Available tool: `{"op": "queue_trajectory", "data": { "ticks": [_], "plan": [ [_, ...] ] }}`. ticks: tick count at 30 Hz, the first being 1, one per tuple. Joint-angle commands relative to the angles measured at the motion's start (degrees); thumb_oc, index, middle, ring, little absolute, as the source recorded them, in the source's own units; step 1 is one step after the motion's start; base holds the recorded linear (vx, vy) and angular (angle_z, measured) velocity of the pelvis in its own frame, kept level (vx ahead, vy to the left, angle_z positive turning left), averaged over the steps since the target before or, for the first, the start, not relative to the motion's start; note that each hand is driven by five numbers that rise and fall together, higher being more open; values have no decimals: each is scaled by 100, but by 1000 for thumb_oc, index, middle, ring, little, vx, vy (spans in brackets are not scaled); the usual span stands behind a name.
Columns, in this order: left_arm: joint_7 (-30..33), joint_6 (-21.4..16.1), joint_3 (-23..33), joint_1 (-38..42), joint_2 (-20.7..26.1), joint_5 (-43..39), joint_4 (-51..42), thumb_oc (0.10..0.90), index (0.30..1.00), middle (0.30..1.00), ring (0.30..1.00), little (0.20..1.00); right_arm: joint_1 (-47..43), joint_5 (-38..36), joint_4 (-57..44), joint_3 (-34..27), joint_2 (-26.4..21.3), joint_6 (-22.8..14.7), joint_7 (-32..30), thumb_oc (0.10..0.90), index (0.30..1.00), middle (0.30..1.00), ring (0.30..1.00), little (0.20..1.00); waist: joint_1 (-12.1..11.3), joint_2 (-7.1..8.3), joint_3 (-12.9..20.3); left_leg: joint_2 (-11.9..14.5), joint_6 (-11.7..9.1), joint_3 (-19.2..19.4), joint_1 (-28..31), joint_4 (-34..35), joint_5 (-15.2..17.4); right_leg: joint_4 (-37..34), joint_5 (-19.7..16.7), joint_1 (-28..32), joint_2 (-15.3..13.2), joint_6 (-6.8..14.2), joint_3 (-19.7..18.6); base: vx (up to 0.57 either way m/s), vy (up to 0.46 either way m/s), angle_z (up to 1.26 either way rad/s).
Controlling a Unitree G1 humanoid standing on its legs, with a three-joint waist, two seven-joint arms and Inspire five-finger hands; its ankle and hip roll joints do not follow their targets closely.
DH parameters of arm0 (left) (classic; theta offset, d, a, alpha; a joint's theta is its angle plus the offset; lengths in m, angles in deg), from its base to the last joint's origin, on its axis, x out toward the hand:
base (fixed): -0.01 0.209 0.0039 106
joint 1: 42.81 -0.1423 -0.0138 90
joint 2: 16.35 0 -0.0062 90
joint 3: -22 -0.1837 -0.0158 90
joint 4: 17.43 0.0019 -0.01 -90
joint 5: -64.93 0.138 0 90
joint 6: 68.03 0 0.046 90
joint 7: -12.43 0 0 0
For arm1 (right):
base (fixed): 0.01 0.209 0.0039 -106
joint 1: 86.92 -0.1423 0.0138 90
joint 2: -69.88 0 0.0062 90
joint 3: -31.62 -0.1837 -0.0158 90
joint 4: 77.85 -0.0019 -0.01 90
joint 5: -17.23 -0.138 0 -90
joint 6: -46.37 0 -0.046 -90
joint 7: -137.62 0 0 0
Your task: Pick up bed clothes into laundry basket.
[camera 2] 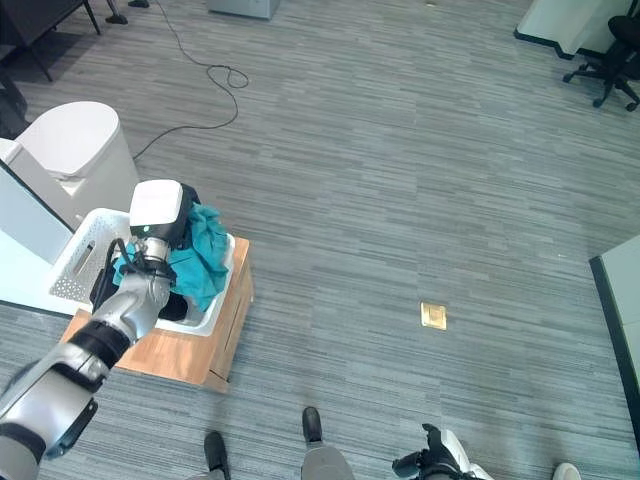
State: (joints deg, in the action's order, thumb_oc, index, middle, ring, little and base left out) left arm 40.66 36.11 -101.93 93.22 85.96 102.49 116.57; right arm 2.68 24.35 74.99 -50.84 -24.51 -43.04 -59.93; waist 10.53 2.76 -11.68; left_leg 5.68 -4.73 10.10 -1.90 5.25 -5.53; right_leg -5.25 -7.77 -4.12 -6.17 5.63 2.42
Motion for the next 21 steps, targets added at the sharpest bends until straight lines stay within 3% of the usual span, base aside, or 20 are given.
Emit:
{"op": "queue_trajectory", "data": {
  "ticks": [1, 4, 9, 10, 11, 15, 21],
  "plan": [
    [392, 68, -336, 1787, 167, 866, 588, 400, 300, 300, 300, 300, -121, -197, 516, 171, -651, -2, -306, 800, 900, 900, 900, 900, -53, 64, 199, 135, -157, 166, -219, -25, 419, 30, 876, 386, -232, 647, 192, 32, 75, -9],
    [374, 106, -464, 1913, 115, 1009, 768, 400, 300, 300, 300, 300, -131, -237, 589, 188, -636, -26, -312, 800, 900, 900, 900, 900, -53, 84, 181, 115, -146, 179, -271, -25, 423, 29, 849, 324, -264, 666, 210, 16, 62, -6],
    [272, 164, -772, 2014, -78, 1112, 1850, 400, 300, 300, 300, 300, -365, -363, 725, 263, -783, -67, -285, 800, 900, 900, 900, 900, 12, 131, 91, 76, -127, 205, -422, -25, 437, 33, 756, 126, -333, 717, 213, 8, 49, -3],
    [212, 166, -831, 1995, -57, 1149, 1957, 535, 502, 502, 502, 502, -388, -372, 723, 261, -809, -74, -279, 800, 900, 900, 900, 900, 19, 132, 76, 71, -125, 209, -443, -25, 442, 31, 745, 96, -338, 722, 204, 3, 70, -4],
    [142, 158, -861, 1977, -26, 1179, 2074, 800, 900, 900, 900, 900, -405, -379, 729, 260, -839, -80, -262, 800, 900, 900, 900, 900, 26, 130, 75, 65, -121, 227, -456, -25, 448, 32, 729, 62, -344, 725, 196, 3, 57, -10],
    [-99, 172, -917, 1686, 117, 1353, 2560, 800, 900, 900, 900, 900, -534, -387, 722, 340, -905, -146, -128, 800, 900, 900, 900, 900, 50, 137, 37, 49, -99, 307, -489, -25, 481, 32, 660, -56, -357, 748, 112, 3, 46, -8],
    [-40, 176, -827, 1746, 633, 1269, 2545, 800, 900, 900, 900, 900, -471, -435, 583, 359, -1049, -269, 2, 800, 900, 900, 900, 900, 59, 130, 26, 41, -96, 400, -432, -25, 521, 26, 629, -102, -391, 760, 77, 14, 22, -8]
  ]
}}
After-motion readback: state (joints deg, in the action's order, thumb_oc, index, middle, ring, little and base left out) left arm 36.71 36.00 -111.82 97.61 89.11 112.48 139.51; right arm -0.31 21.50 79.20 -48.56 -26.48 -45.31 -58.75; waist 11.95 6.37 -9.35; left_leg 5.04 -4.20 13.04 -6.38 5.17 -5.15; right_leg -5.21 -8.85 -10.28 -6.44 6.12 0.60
